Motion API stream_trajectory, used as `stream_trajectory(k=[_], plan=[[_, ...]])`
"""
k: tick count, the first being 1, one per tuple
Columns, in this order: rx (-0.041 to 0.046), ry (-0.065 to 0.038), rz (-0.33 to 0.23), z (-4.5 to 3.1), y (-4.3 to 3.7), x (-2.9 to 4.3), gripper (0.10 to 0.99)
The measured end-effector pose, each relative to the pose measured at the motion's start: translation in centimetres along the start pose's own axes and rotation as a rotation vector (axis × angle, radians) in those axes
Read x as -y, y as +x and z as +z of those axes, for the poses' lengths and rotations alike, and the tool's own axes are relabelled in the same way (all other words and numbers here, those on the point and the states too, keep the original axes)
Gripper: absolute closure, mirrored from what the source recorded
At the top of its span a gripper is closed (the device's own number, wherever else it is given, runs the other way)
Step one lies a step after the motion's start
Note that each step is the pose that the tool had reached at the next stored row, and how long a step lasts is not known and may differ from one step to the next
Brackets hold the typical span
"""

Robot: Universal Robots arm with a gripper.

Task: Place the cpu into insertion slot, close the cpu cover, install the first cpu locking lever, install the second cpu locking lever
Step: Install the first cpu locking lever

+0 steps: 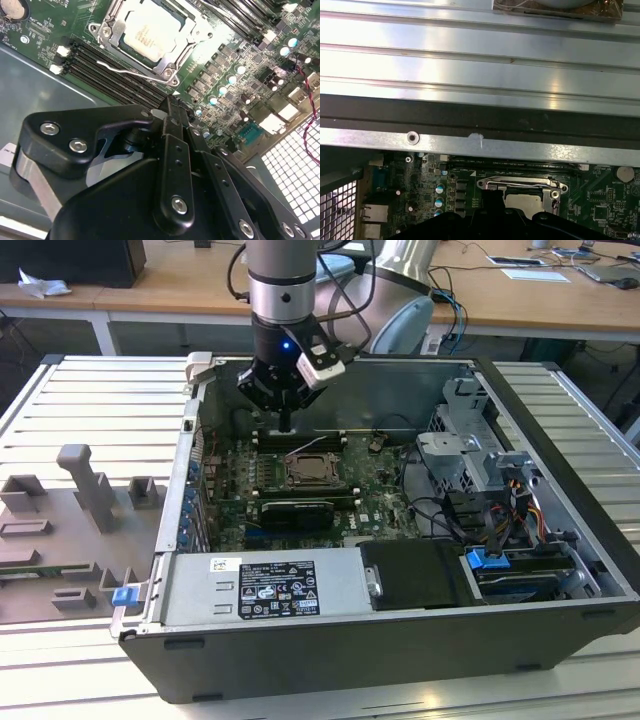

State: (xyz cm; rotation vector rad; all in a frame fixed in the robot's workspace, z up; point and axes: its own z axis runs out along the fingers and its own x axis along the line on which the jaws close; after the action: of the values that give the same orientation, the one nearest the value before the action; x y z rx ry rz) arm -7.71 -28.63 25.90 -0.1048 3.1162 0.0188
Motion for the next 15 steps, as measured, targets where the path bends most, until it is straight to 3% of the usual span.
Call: stream_trajectory(k=[11,15], plan=[[0.0001,-0.001,0.0,0.09,-0.44,0.03,0.98],[0.003,-0.041,0.001,0.37,-0.62,0.12,0.98]])
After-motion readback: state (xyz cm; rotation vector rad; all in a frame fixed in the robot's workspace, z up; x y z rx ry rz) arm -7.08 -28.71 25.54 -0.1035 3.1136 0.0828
